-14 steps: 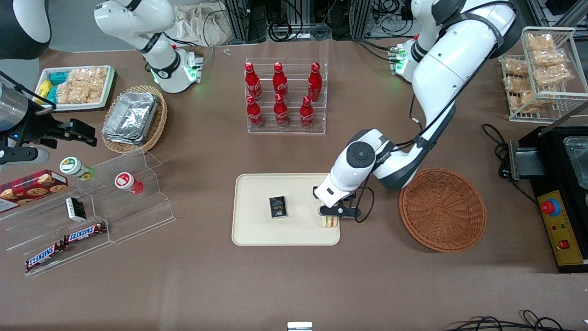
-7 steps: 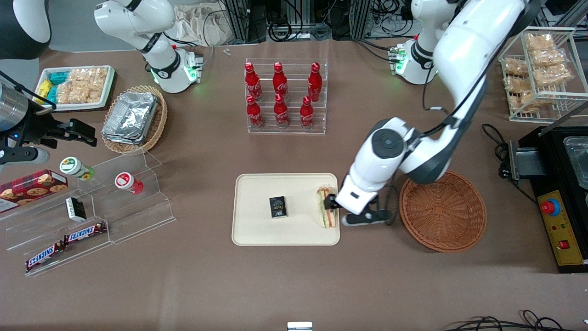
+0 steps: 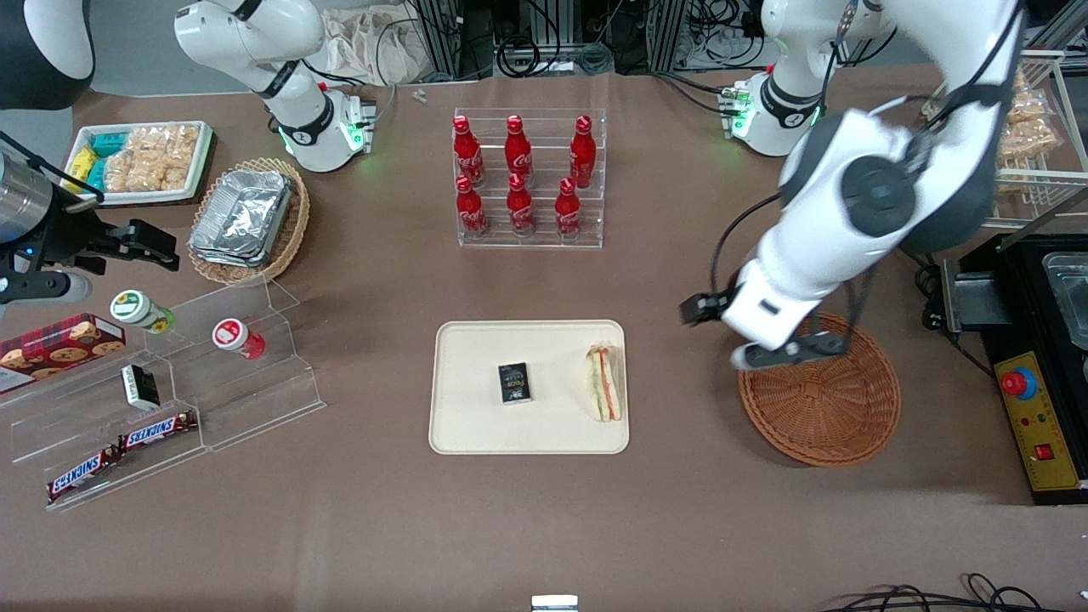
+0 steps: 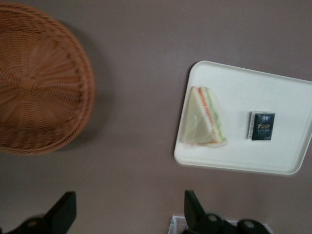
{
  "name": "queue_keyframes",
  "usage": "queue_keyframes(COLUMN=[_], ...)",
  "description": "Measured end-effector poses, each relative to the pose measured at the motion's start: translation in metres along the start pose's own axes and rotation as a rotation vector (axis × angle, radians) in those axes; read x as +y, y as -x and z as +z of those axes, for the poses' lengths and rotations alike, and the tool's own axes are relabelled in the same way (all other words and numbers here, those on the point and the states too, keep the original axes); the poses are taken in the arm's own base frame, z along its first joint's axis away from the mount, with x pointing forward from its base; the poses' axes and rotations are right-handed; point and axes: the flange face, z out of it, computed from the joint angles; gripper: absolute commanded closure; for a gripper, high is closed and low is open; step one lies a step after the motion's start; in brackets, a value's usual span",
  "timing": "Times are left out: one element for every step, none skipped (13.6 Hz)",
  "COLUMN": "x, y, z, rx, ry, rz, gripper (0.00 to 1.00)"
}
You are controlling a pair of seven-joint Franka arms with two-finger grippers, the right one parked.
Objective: Place sandwich from basket to tray
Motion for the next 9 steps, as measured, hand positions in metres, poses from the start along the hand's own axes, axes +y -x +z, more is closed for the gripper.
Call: queue_keyframes(x=[-0.03, -0.058, -0.082, -0.101, -0.114, -0.121, -0.122, -0.121, -0.119], y=[0.005, 0.012, 0.021, 0.032, 0.042, 0.052, 0.059, 0.063, 0.064], z=[-0.025, -0.05, -0.072, -0.092, -0.106, -0.113, -0.114, -0.112, -0.109], rx=[-0.037, -0.054, -0.06, -0.059, -0.052, -0.041, -0.038, -0.04, -0.042], ry=[-0.002, -0.01, -0.018, -0.025, -0.031, -0.038, -0.047, -0.057, -0.066], rz=[0.006, 0.017, 0.027, 0.028, 0.024, 0.022, 0.024, 0.029, 0.034], gripper=[0.01, 0.01, 0.01, 0.01, 0.01, 0.01, 0.01, 0.01, 0.01])
